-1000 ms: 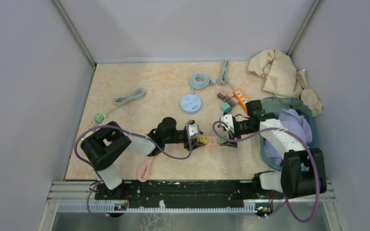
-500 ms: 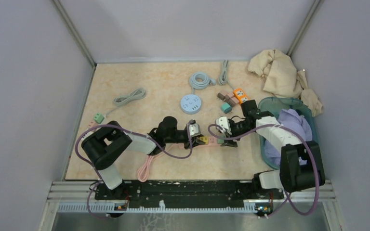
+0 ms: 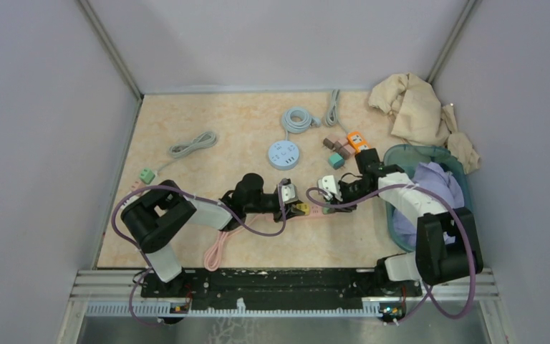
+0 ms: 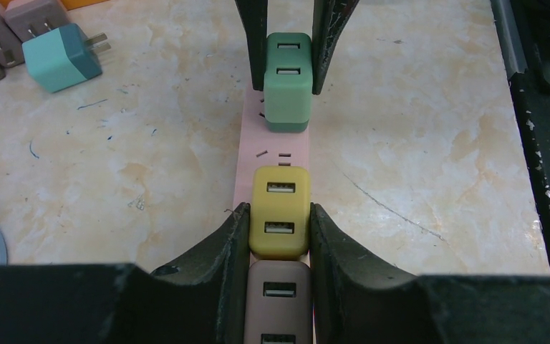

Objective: Pull the plug off the socket
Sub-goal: Remove the plug from the socket.

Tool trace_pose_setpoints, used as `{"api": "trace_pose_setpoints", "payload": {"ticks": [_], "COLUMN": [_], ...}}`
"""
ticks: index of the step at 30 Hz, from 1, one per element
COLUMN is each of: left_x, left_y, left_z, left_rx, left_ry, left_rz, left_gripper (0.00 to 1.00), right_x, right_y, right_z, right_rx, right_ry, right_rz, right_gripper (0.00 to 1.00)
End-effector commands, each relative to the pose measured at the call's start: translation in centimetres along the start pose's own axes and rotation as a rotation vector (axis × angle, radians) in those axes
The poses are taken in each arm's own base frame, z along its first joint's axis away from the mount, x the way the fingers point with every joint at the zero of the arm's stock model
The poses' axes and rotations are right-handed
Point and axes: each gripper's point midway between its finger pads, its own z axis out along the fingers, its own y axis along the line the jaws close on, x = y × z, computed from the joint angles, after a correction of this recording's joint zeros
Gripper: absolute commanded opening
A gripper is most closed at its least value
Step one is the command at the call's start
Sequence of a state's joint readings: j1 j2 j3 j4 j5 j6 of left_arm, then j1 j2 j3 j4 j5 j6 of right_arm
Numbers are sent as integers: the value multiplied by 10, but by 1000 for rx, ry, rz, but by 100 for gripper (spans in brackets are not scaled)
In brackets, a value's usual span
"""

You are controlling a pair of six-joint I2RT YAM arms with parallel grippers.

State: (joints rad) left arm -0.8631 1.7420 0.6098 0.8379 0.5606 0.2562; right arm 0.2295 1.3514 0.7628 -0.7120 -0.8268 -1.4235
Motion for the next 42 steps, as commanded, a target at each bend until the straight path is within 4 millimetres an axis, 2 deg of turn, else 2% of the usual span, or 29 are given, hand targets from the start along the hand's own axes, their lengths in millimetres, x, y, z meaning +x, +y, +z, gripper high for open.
{"api": "trace_pose_setpoints", "payload": {"ticks": [1,7,12,16,20,24,27,32,38,42], "left_x": [16,20,23,30,36,39,38,35,34,36], "left_y": [-7,-12,-12,-14,-14,-14,-14,-14,-14,-14], "left_z": [-4,-4,-5,-12,-19,-21,-20,-16,-14,-17], "left_rx": [21,33,30,9,-7,-15,-16,-5,0,-5], "left_ry": [41,45,51,68,87,92,88,80,82,96], "left_rz": [-38,-59,-72,-70,-75,-81,-83,-96,-110,-106], "left_gripper": [3,1,1,1,1,1,1,1,0,1], "right_x": [-21,-43,-52,-48,-33,-23,-30,-44,-70,-67], "right_y": [-7,2,-9,-26,-28,-9,7,13,-6,-23], "right_z": [3,12,12,3,-7,-5,0,15,15,10], "right_rx": [-9,-55,-19,48,82,14,-47,-77,-28,38], "right_ry": [-41,-120,-143,-115,-84,-62,-125,-175,-261,-236], "right_rz": [-85,-120,-64,-17,-20,-63,-109,-141,-24,18], "right_gripper": [15,9,3,1,0,0,0,0,0,0]}}
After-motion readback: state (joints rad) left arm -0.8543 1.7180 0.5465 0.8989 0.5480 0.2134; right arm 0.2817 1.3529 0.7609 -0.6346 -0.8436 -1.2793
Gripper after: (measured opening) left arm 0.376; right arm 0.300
